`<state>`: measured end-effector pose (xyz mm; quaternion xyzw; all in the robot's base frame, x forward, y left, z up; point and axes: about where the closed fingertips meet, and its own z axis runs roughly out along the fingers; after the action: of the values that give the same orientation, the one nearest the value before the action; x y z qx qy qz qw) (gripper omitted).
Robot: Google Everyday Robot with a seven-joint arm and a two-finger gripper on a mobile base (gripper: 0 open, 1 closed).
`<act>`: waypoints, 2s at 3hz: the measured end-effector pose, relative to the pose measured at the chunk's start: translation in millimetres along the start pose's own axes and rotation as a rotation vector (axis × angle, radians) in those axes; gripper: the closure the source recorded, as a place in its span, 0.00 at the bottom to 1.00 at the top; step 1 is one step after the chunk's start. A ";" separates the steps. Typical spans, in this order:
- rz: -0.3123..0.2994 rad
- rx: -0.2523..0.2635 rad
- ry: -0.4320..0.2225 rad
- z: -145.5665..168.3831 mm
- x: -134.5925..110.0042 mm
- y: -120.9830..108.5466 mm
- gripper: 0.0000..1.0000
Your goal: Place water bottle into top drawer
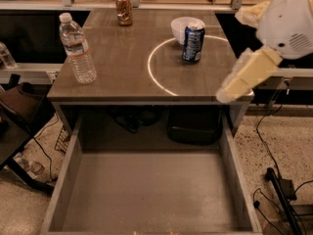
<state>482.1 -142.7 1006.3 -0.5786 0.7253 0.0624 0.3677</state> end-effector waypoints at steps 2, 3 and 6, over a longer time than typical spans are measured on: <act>0.125 -0.033 -0.533 84.0 -115.1 -21.6 0.00; 0.167 -0.037 -0.659 79.1 -166.4 -19.4 0.00; 0.160 -0.071 -0.712 117.9 -234.0 -16.7 0.00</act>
Offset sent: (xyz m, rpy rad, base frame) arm 0.0909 0.2062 0.0575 0.9832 -0.1159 0.1394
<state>565.3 98.5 1068.6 -0.4743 0.5922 0.3139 0.5708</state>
